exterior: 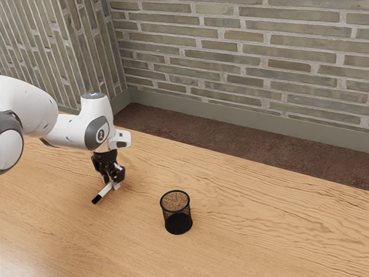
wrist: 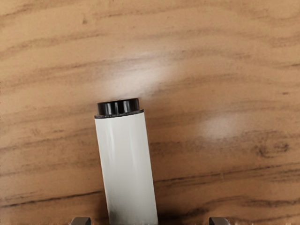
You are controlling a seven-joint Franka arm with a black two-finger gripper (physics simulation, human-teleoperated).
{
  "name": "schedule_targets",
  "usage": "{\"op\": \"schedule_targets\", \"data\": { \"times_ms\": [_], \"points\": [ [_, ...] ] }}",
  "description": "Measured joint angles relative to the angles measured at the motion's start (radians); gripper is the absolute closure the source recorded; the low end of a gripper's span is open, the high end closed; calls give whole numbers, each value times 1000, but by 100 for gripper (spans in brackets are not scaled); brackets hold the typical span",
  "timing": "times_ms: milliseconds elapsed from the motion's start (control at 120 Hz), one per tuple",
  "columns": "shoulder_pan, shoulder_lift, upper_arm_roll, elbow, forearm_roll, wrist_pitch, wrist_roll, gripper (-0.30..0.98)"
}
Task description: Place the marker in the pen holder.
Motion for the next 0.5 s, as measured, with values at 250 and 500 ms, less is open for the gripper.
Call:
{"op": "schedule_targets", "data": {
  "times_ms": [250,500],
  "points": [
    [0,0,0,-1,0,-1,15,62],
    [0,2,0,-1,12,5,14,74]
  ]
}}
